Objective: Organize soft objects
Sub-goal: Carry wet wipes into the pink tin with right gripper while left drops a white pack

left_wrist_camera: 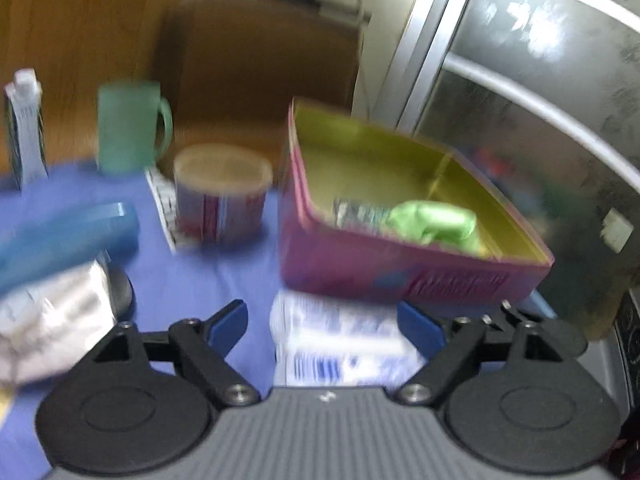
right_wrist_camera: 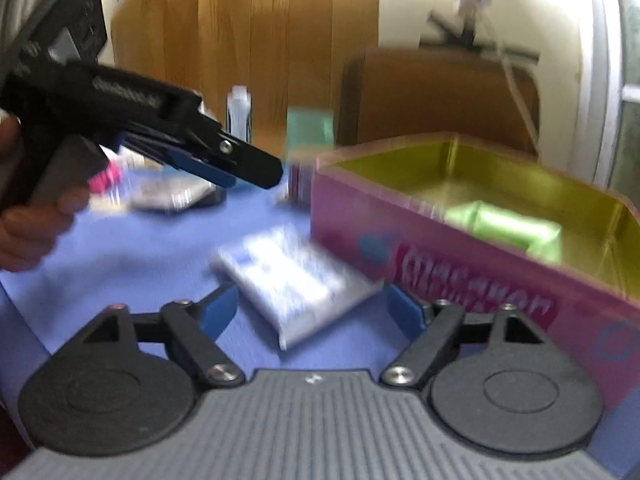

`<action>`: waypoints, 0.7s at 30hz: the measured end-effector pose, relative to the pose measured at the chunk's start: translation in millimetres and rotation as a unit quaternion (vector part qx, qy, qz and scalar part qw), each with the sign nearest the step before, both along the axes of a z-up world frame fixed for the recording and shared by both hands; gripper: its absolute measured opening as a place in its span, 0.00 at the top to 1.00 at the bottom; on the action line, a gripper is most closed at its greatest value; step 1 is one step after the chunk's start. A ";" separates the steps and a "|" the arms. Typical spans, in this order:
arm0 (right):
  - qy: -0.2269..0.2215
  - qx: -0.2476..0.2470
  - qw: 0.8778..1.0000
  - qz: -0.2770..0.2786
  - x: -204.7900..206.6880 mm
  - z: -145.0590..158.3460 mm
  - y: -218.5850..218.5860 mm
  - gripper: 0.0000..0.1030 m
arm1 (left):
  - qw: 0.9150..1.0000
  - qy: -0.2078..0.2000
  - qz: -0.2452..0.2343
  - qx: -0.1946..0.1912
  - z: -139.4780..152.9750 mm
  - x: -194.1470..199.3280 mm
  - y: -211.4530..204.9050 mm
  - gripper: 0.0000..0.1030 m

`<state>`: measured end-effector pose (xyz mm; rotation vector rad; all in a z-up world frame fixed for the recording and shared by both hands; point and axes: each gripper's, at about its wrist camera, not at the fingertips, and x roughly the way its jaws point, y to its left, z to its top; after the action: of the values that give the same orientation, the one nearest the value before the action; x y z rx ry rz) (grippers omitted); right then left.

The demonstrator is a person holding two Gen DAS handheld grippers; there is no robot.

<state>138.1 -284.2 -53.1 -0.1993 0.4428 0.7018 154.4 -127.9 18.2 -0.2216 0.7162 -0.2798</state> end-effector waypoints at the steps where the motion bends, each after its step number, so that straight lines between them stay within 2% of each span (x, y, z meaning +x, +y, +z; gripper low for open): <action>1: 0.012 -0.010 1.000 0.005 5.8 -2.4 6.6 0.18 | 1.000 0.014 -0.010 -0.004 -7.4 4.5 -2.4 0.41; 2: 0.020 -0.001 1.000 0.012 10.2 -0.4 8.6 0.19 | 1.000 0.028 -0.009 -0.002 -14.6 8.1 -5.5 0.45; 3: 0.025 0.009 1.000 0.012 15.1 3.6 10.8 0.36 | 1.000 0.021 0.002 0.012 -18.2 2.8 -10.1 0.48; 4: 0.020 0.006 1.000 0.005 16.0 4.9 13.4 0.47 | 1.000 0.014 -0.001 0.019 -17.3 -1.3 -13.0 0.48; 5: 0.014 0.007 1.000 0.007 14.1 6.1 15.4 0.50 | 1.000 0.003 0.001 0.024 -13.8 -6.8 -14.2 0.48; 9: -0.058 0.009 0.998 0.001 -14.1 14.1 17.8 0.52 | 0.998 -0.062 -0.008 0.016 21.9 -29.4 -13.2 0.48; 12: -0.105 0.039 0.994 -0.018 -21.6 33.0 8.1 0.54 | 0.992 -0.121 -0.021 0.033 50.1 -32.6 -24.2 0.48; 15: -0.133 0.056 0.988 -0.050 -15.0 50.8 -3.0 0.53 | 0.987 -0.150 -0.036 0.047 66.6 -14.2 -38.3 0.47; 18: -0.139 0.055 0.985 -0.087 2.6 57.3 -12.8 0.67 | 0.984 -0.162 -0.069 0.041 66.6 16.8 -59.2 0.46; 19: -0.140 0.052 0.983 -0.104 12.4 57.6 -12.6 0.67 | 0.983 -0.162 -0.071 0.047 64.2 29.4 -68.6 0.46; 21: -0.137 0.040 0.979 -0.142 30.0 55.0 -12.9 0.67 | 0.981 -0.166 -0.071 0.076 55.6 50.2 -88.4 0.37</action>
<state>168.0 -297.1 1.9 -0.1503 0.1734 0.4016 204.5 -216.3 73.9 0.0232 0.4188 -0.3860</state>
